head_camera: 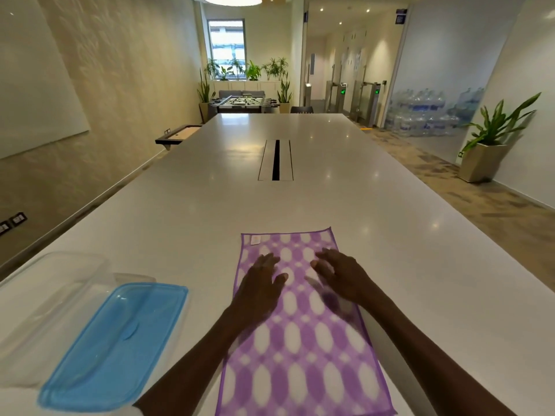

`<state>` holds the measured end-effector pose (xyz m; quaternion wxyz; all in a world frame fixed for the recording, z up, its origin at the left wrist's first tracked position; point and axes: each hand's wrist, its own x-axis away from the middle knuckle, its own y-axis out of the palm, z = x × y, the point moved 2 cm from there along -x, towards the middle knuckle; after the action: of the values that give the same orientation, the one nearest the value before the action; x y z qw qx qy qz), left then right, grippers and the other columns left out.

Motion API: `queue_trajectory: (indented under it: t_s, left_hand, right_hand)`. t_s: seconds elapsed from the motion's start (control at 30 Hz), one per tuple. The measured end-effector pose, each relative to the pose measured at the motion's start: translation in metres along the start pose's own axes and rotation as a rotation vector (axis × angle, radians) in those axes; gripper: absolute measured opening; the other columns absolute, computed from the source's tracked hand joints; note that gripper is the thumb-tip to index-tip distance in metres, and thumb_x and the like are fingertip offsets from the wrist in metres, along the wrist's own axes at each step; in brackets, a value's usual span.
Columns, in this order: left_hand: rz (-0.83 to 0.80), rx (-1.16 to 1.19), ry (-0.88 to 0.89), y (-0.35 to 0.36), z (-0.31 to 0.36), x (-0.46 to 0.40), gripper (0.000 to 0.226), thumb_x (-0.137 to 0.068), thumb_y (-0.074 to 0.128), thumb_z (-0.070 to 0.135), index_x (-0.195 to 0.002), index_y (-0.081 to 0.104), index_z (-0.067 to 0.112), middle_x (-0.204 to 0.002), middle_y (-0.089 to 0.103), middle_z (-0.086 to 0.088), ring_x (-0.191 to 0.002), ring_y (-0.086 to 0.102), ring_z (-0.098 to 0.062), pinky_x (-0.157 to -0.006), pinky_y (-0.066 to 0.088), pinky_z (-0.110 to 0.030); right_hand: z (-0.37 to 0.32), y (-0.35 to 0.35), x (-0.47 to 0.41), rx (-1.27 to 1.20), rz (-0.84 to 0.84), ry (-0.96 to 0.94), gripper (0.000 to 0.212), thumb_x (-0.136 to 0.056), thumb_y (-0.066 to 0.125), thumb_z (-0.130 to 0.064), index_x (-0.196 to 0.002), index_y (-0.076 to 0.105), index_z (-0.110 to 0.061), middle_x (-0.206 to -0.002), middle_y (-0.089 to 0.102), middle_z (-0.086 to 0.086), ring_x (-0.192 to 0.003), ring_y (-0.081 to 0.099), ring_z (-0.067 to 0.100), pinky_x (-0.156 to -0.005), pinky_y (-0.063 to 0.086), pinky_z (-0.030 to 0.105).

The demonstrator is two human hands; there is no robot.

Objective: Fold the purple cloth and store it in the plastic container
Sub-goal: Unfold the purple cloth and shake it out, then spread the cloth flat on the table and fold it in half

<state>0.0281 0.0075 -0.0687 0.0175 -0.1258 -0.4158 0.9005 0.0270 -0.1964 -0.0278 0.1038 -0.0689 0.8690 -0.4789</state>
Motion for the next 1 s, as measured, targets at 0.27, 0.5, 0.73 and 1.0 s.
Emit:
queue_trajectory:
  t_s: [0.27, 0.5, 0.73, 1.0]
  left_hand:
    - [-0.231, -0.337, -0.041, 0.023, 0.000, 0.029, 0.084, -0.085, 0.014, 0.073, -0.153, 0.005, 0.025, -0.162, -0.011, -0.007, -0.148, -0.015, -0.025, -0.120, -0.006, -0.047]
    - [-0.173, -0.316, 0.027, 0.010, 0.021, 0.054, 0.079, -0.088, 0.014, 0.067, -0.153, 0.007, 0.023, -0.162, -0.008, -0.006, -0.149, -0.014, -0.027, -0.118, -0.004, -0.051]
    - [-0.203, -0.340, 0.035, 0.017, 0.027, 0.122, 0.068, -0.093, 0.008, 0.059, -0.153, 0.005, 0.028, -0.162, -0.012, 0.000, -0.148, -0.016, -0.024, -0.119, -0.006, -0.046]
    - [-0.083, -0.223, 0.096, 0.018, 0.024, 0.133, 0.061, -0.097, 0.026, 0.053, -0.151, 0.025, 0.024, -0.162, 0.009, -0.001, -0.150, 0.001, -0.018, -0.120, 0.002, -0.039]
  right_hand:
    - [0.015, 0.043, 0.042, 0.301, -0.206, 0.026, 0.095, -0.071, -0.009, -0.078, -0.154, 0.001, -0.032, -0.163, -0.008, 0.007, -0.149, -0.011, 0.024, -0.118, -0.004, 0.052]
    - [-0.002, 0.029, 0.069, 0.298, -0.180, -0.057, 0.094, -0.072, -0.007, -0.078, -0.153, -0.003, -0.032, -0.161, -0.015, 0.004, -0.148, -0.016, 0.023, -0.117, -0.005, 0.054]
    - [-0.003, 0.057, 0.111, 0.322, -0.162, -0.137, 0.078, -0.082, -0.010, -0.069, -0.153, -0.005, -0.036, -0.161, -0.017, 0.006, -0.147, -0.018, 0.024, -0.118, -0.005, 0.056]
    - [-0.007, 0.054, 0.126, 0.192, 0.014, -0.146, 0.071, -0.093, 0.013, -0.065, -0.145, 0.038, -0.023, -0.158, 0.028, 0.007, -0.147, 0.019, 0.023, -0.119, 0.019, 0.047]
